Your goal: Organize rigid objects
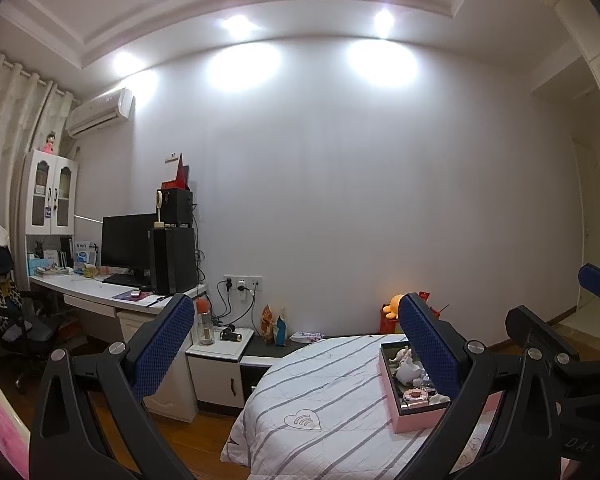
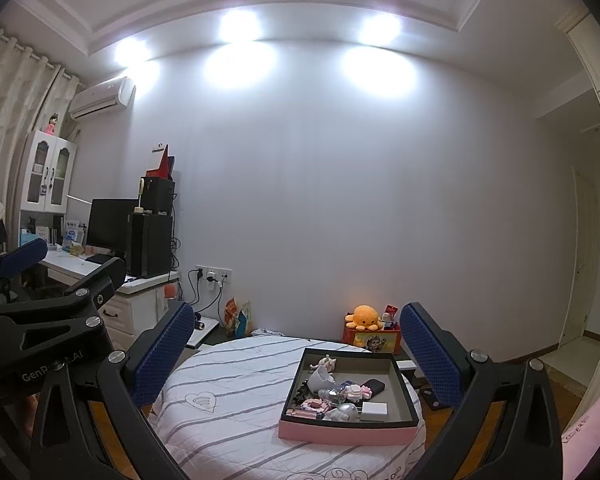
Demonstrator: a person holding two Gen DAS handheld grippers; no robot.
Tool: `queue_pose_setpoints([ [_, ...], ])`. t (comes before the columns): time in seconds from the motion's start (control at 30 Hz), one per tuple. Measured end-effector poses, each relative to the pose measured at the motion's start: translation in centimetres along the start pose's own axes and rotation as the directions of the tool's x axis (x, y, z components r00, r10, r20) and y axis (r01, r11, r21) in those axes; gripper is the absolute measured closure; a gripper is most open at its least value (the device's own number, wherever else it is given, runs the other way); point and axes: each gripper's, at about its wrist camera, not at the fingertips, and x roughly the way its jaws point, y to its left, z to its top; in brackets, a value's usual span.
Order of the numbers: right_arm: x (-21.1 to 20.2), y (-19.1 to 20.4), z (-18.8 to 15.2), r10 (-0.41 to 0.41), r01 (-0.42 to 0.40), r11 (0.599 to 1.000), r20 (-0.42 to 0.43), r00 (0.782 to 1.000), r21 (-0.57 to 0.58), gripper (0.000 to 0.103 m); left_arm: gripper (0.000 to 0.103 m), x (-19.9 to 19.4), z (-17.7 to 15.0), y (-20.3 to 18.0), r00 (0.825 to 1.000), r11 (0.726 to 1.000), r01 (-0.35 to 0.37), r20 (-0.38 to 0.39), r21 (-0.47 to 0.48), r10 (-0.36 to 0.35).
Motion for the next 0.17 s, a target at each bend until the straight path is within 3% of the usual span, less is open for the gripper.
queue_pose_setpoints([
  [0.17,0.06,-0.08,-0.05,0.002,-0.002,1.000,-0.006,1.000,0.001,0.000,0.000,0.23,0.02,-0.03,1.000,1.000,-0.005,-0.006,0.009,0.006],
])
